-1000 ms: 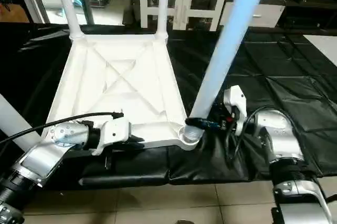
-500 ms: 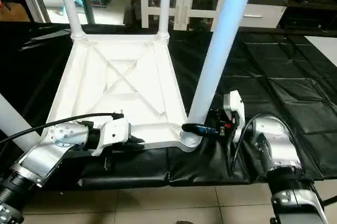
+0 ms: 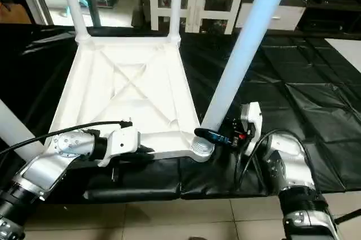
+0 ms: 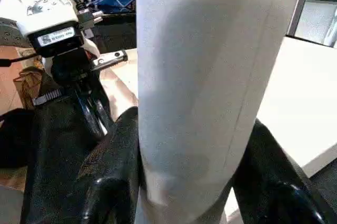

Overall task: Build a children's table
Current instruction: Insert table leg to table base

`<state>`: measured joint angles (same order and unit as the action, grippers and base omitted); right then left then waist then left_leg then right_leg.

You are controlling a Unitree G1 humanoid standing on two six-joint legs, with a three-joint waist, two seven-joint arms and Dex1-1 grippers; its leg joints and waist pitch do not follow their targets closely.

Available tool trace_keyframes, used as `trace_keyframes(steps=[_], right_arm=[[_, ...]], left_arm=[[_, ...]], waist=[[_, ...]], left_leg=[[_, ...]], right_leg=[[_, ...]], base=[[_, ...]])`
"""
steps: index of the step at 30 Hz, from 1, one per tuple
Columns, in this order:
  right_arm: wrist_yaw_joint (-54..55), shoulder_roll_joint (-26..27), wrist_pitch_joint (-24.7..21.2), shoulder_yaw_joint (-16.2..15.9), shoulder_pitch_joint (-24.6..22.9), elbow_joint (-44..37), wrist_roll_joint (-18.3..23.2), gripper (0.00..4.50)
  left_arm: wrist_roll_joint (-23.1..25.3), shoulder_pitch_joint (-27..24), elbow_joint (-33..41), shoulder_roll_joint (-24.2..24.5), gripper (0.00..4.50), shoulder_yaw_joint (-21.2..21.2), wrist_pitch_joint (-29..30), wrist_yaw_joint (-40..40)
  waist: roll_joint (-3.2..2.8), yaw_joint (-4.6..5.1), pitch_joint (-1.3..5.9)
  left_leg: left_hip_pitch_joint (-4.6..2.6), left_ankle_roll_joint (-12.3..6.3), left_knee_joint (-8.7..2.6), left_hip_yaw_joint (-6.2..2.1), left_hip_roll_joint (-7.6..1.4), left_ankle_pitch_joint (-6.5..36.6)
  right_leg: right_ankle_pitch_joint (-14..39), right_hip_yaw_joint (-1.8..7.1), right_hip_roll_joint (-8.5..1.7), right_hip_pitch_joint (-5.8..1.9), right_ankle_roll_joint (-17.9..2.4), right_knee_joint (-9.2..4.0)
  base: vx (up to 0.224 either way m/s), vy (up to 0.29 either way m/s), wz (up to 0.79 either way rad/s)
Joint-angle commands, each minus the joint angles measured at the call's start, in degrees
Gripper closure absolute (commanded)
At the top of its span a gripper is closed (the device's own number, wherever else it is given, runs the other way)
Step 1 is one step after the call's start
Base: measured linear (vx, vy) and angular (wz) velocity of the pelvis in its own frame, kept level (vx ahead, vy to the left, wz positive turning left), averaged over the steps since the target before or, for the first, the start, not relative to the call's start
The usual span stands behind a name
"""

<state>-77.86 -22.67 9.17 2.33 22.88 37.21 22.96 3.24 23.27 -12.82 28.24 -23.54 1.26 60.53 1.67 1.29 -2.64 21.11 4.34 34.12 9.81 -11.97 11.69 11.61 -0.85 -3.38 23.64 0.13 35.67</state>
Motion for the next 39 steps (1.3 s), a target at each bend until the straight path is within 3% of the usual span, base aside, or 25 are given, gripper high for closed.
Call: trace_keyframes(steps=[1, 5, 7, 8, 11, 14, 19, 24, 26, 27, 32, 34, 39], right_arm=[[1.6, 0.6, -1.3, -2.2, -3.2, 3.9, -3.3, 2.64], [0.6, 0.4, -0.6, -3.3, -3.9, 3.7, -4.4, 2.64], [-1.0, -1.0, 0.3, -5.4, -4.3, 4.1, -6.7, 2.64], [-3.0, -3.1, 1.0, -8.1, -4.6, 4.9, -9.7, 2.64], [-3.1, -3.2, 1.0, -8.2, -4.6, 5.0, -9.9, 2.65], [-5.6, -5.6, -0.8, -10.0, -4.1, 6.2, -11.8, 2.64], [-8.3, -8.4, -1.8, -9.5, -1.8, 8.6, -11.6, 2.64], [-9.7, -9.3, -2.6, -9.9, -0.8, 9.1, -11.4, 2.64], [-13.7, -11.7, -2.8, -12.6, 1.7, 9.5, -12.5, 2.64], [-14.3, -12.4, -2.8, -13.7, 2.1, 9.3, -12.8, 2.64], [-14.6, -12.4, -3.3, -14.4, 3.1, 8.6, -12.8, 2.65], [-13.8, -11.6, -3.1, -13.6, 3.2, 8.7, -12.9, 2.65], [-10.6, -9.5, -2.0, -12.1, 2.7, 9.3, -11.8, 2.65]], left_arm=[[2.0, 0.9, -1.1, 0.5, 4.5, -0.5, -0.3, -0.8], [2.0, 0.9, -1.0, 0.7, 4.5, -0.4, -0.3, -0.5], [2.0, 0.9, -1.1, 0.8, 4.5, -0.4, -0.4, -0.4], [2.0, 1.0, -1.3, 0.9, 4.5, -0.3, -0.4, -0.2], [2.0, 1.0, -1.3, 0.9, 4.5, -0.3, -0.4, -0.2], [1.9, 1.2, -1.4, 1.0, 4.5, -0.3, -0.5, 0.0], [1.5, 1.0, -0.7, 1.3, 4.5, -0.4, -0.5, 0.9], [1.0, 0.8, -0.5, 1.6, 4.5, -0.6, -0.8, 2.0], [-0.1, 0.3, 0.7, 2.3, 4.5, -0.9, -1.5, 4.3], [-0.3, 0.3, 0.8, 2.4, 4.5, -0.9, -1.6, 4.6], [-0.2, 0.7, 0.5, 2.1, 4.5, -0.7, -1.3, 3.7], [0.2, 0.9, 0.1, 1.8, 4.5, -0.6, -1.2, 2.8], [1.0, 0.9, -0.3, 1.5, 4.5, -0.4, -0.9, 1.2]], waist=[[-0.49, 0.5, 1.3], [-0.52, 0.54, 1.24], [-0.73, 0.49, 1.22], [-0.69, 0.46, 1.33], [-0.66, 0.47, 1.12], [-0.69, 0.47, 1.01], [-0.77, 0.53, 1.09], [-0.8, 0.45, 1.25], [-0.88, 0.55, 1.4], [-0.97, 0.38, 1.43], [-0.8, 0.14, 1.75], [-0.75, 0.14, 1.69], [-0.87, 0.28, 1.44]], left_leg=[[-0.53, -0.24, -5.18, -0.31, -1.33, 24.6], [-0.58, -0.14, -5.29, -0.35, -1.31, 25.1], [-0.68, -0.1, -5.37, -0.35, -1.37, 25.1], [-0.7, -0.29, -5.44, -0.24, -1.38, 24.1], [-0.7, -0.61, -5.56, -0.12, -1.44, 23.9], [-0.91, -0.47, -5.64, -0.24, -1.45, 25.2], [-0.93, -0.64, -5.62, -0.2, -1.44, 24.9], [-0.85, -0.9, -5.71, -0.06, -1.56, 22.7], [-0.75, -1.25, -5.66, 0.0, -1.59, 21.3], [-1.0, -1.59, -5.54, 0.2, -1.64, 20.2], [-0.65, -3.62, -5.12, 0.52, -1.62, 13.9], [-0.66, -3.75, -5.12, 0.59, -1.62, 14.1], [-0.91, -2.23, -5.42, 0.41, -1.66, 18.7]], right_leg=[[26.3, 1.71, -2.85, -0.56, -9.4, -6.84], [26.9, 1.7, -2.87, -0.52, -9.1, -6.98], [26.6, 1.69, -2.87, -0.48, -9.1, -7.04], [24.9, 1.63, -2.82, -0.68, -9.5, -6.99], [23.7, 1.61, -2.72, -0.75, -10.1, -7.05], [25.8, 1.6, -2.82, -0.68, -9.8, -7.25], [24.5, 1.63, -2.79, -0.84, -10.6, -7.14], [19.3, 1.61, -2.67, -1.26, -12.2, -6.73], [16.5, 1.5, -2.67, -1.56, -13.3, -6.41], [14.3, 1.56, -2.65, -1.51, -14.0, -6.35], [5.7, 1.51, -2.71, -2.4, -16.0, -5.44], [6.5, 1.47, -2.73, -2.43, -16.0, -5.49], [14.4, 1.58, -2.86, -2.01, -14.4, -6.15]], base=[[0.0, 0.0, 0.0], [0.0, 0.0, 0.0], [0.0, 0.0, 0.0], [0.0, 0.0, 0.0], [0.0, 0.0, 0.0], [0.0, 0.0, 0.0], [0.0, 0.0, 0.0], [0.0, 0.0, 0.0], [0.0, 0.0, 0.0], [0.0, 0.0, 0.0], [0.0, 0.0, 0.0], [0.0, 0.0, 0.0], [0.0, 0.0, 0.0]])
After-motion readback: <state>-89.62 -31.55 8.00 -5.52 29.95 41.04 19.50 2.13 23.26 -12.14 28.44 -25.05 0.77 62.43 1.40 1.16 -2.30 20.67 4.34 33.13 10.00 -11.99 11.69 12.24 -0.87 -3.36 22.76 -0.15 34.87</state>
